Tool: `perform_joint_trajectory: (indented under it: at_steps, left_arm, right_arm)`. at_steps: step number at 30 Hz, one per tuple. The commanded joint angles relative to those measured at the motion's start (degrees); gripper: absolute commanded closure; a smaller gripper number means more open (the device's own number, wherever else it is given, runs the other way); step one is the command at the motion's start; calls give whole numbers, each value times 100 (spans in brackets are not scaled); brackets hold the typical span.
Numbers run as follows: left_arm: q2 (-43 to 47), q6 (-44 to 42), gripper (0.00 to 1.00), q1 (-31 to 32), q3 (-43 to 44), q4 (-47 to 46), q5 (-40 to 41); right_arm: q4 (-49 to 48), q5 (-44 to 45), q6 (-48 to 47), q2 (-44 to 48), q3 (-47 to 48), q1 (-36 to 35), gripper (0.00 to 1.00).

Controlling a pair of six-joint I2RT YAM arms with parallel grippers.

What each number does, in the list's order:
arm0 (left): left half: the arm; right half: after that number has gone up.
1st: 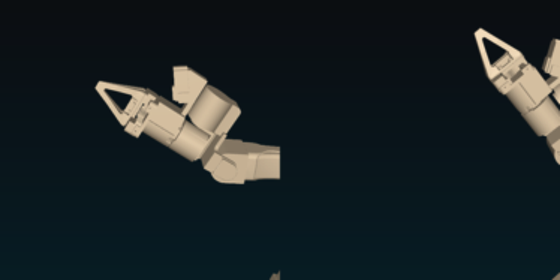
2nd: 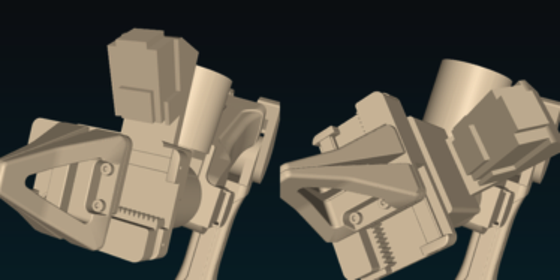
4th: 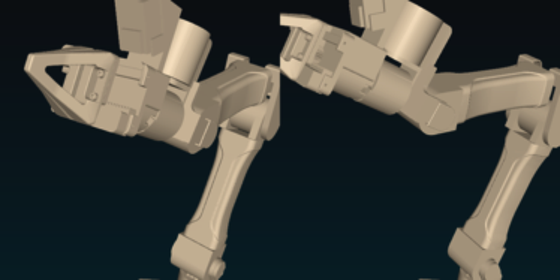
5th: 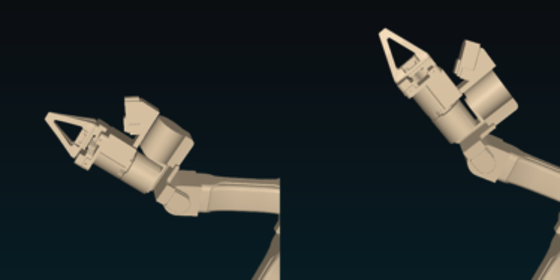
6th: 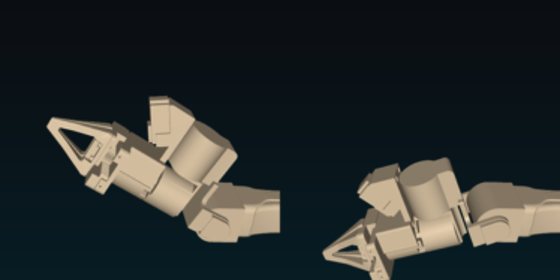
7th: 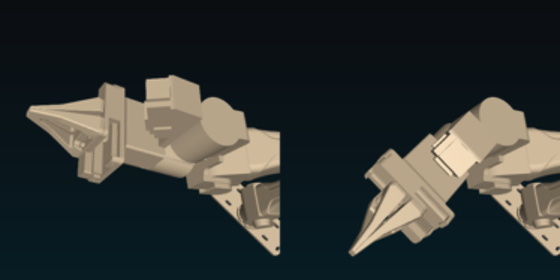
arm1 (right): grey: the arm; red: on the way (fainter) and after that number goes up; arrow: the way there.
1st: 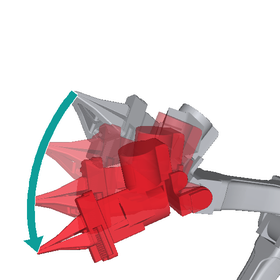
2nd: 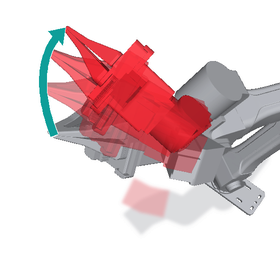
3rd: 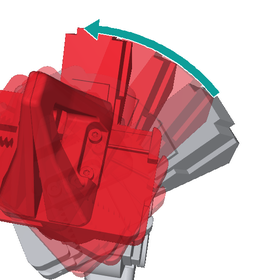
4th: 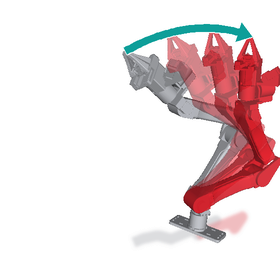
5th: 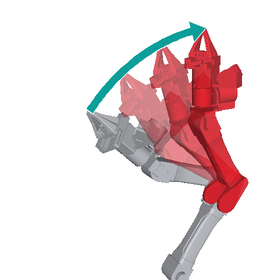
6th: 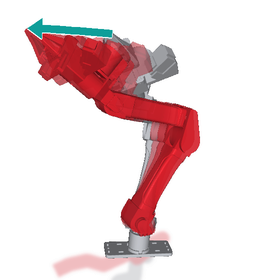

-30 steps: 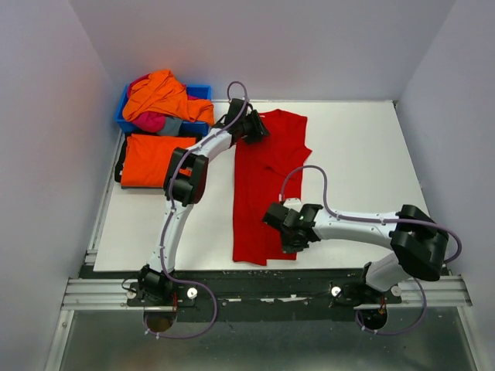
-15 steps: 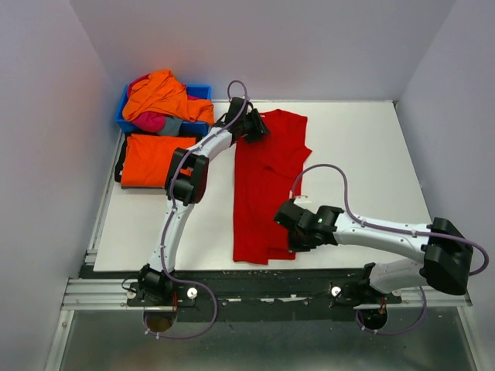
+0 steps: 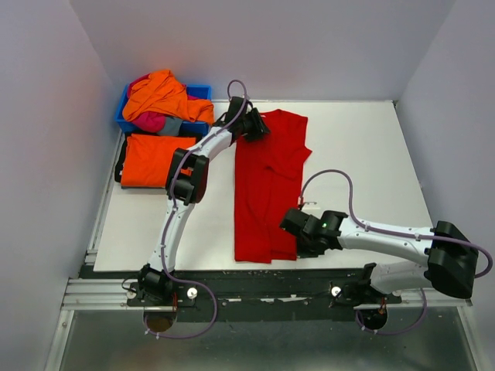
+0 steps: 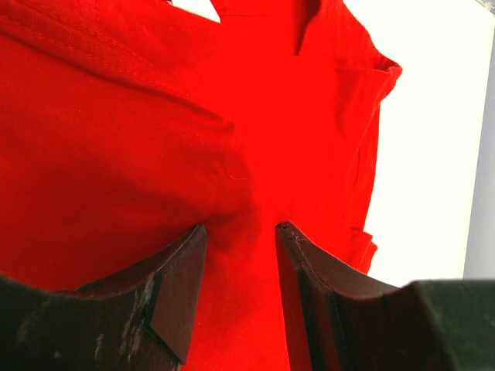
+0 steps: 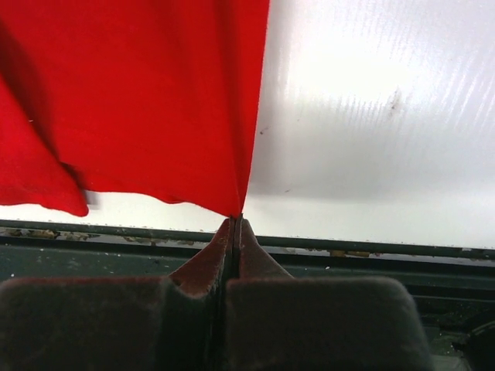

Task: Fold and stack the t-shirts
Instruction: Grab the bottom of the folded rectangular tshirt with both arms

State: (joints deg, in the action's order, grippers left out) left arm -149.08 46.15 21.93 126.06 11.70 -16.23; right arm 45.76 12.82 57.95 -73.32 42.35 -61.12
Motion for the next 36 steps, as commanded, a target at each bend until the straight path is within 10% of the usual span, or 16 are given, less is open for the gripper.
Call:
perform_joint_trajectory:
  at_steps: [1,17,19,23,36]
  left_arm:
    - [-245,-54,44,-101,77,218,41]
    - [-315,-53,43,-110,156,245,32]
    - [-315,-62,44,-110,156,271,32]
    - [-236,-62,44,-110,95,262,-117]
    - [809,-317,41,-110,-388,543,-108]
  right_arm:
    - [460,203,225,72,-60,4,99]
    - [1419,546,454,697,178,21,99]
    - [1235,459,375,574,133,21,72]
    - [813,300,85,389,256,13,58]
    - [145,204,-504,-1008,925,-14,59]
